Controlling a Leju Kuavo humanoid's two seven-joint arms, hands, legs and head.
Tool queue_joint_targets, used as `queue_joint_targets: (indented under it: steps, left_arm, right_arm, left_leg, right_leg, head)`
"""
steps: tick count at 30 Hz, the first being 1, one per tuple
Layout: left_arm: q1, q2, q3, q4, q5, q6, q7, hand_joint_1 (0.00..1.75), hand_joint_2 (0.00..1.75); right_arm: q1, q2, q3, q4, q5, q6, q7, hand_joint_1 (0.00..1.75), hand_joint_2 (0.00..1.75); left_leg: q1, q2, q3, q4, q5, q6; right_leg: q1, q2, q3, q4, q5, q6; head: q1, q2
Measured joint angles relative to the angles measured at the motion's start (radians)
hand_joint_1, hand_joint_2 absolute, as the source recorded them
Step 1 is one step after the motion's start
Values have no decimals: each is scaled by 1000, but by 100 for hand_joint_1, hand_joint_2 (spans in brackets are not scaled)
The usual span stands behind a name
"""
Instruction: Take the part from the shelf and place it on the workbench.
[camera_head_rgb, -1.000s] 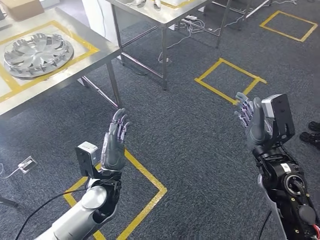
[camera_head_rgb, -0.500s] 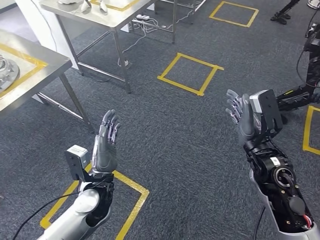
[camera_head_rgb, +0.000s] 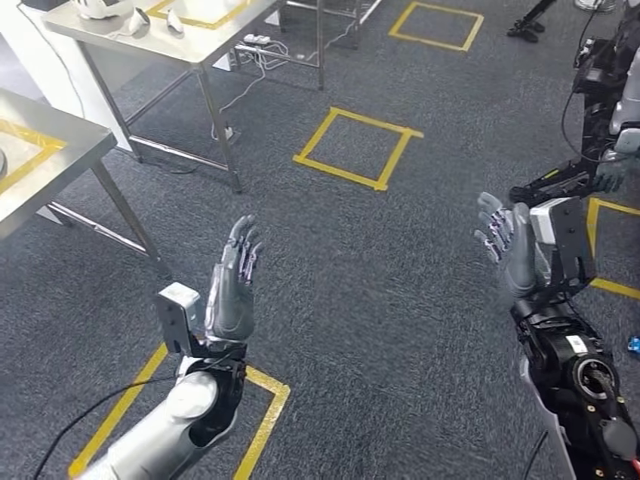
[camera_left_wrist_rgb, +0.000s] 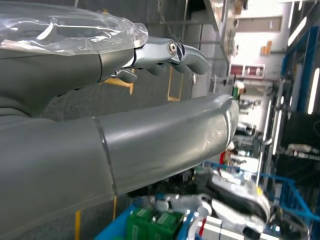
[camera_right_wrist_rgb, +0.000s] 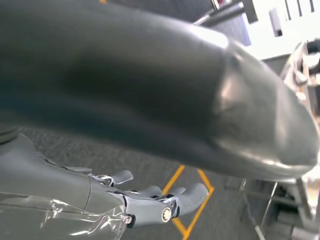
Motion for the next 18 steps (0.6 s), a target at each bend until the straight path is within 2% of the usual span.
queue_joint_targets:
  steps: [2,3,4,5,7,8,9,10,11,13,14,16,17,18]
  left_arm:
    - [-8,-5,-1,2,0,-7,-8,0,0]
    - [-13,-8,-1,3,0,-12,-14,0,0]
    - [-19,-10,-1,4,0,-16,-20,0,0]
    - [-23,-10,-2,7,0,-20,-26,0,0]
    - [-26,-11,-2,15,0,-29,-36,0,0]
    - [-26,-11,-2,19,0,-32,-39,0,0]
    - [-26,-10,-2,24,0,-35,-42,0,0]
    - [-26,-10,-2,28,-1,-37,-45,0,0]
    - [-27,-10,-2,31,-3,-39,-46,0,0]
    - [-30,-11,-1,35,-6,-41,-48,0,0]
    - [-32,-11,-1,36,-7,-40,-49,0,0]
    - [-35,-11,0,38,-9,-40,-49,0,0]
    - [-36,-11,0,39,-9,-39,-49,0,0]
    - [-38,-12,0,39,-10,-39,-49,0,0]
  right_arm:
    - [16,-6,-6,-12,-3,-7,3,0,0]
    - [23,-9,-9,-20,-5,-11,5,0,0]
    - [27,-10,-11,-28,-7,-13,8,0,0]
    - [30,-11,-12,-35,-9,-16,10,0,0]
    - [33,-11,-13,-44,-11,-19,13,0,0]
    - [36,-11,-13,-46,-12,-20,14,0,0]
    - [40,-12,-13,-48,-12,-20,14,0,0]
    - [43,-12,-13,-50,-13,-21,15,0,0]
    - [45,-12,-13,-52,-12,-21,15,0,0]
    - [47,-12,-13,-57,-11,-22,14,0,0]
    - [47,-12,-13,-59,-11,-22,13,0,0]
    - [49,-12,-14,-61,-11,-22,10,0,0]
    - [50,-12,-15,-61,-11,-21,8,0,0]
    - [52,-12,-15,-61,-11,-20,6,0,0]
  left_leg:
    - [-2,20,4,-2,-5,-9]
    - [0,18,6,3,-12,-14]
    - [3,4,0,22,-27,-18]
    - [5,-19,-18,64,-52,-20]
    - [6,-67,-89,206,-117,-19]
    - [5,-77,-128,275,-139,-18]
    - [4,-81,-155,316,-143,-16]
    - [4,-84,-162,314,-127,-12]
    - [2,-88,-149,271,-92,-7]
    - [0,-119,-89,124,-14,7]
    - [0,-135,-64,65,9,10]
    - [-2,-148,-44,17,17,13]
    - [-3,-138,-42,14,19,14]
    - [-3,-128,-38,8,21,17]
  right_leg:
    - [4,20,-2,-3,-3,-18]
    - [4,30,-2,-5,-3,-25]
    - [3,41,0,-6,-1,-33]
    - [2,52,2,-8,0,-40]
    - [3,74,1,-9,1,-51]
    - [4,86,0,-9,0,-53]
    - [6,99,0,-9,0,-54]
    - [8,113,1,-8,0,-54]
    - [9,127,2,-8,0,-54]
    - [12,152,3,-5,-1,-52]
    - [12,163,1,-4,-1,-50]
    - [10,182,-5,-3,0,-39]
    - [8,191,-7,-5,1,-33]
    - [6,189,-9,-3,1,-27]
  head:
    - [-7,0]
    - [-12,0]
    - [-16,0]
    - [-21,0]
    - [-34,0]
    - [-41,0]
    - [-46,0]
    - [-49,0]
    - [-52,0]
    - [-60,0]
    - [-61,0]
    - [-61,0]
    - [-61,0]
    - [-62,0]
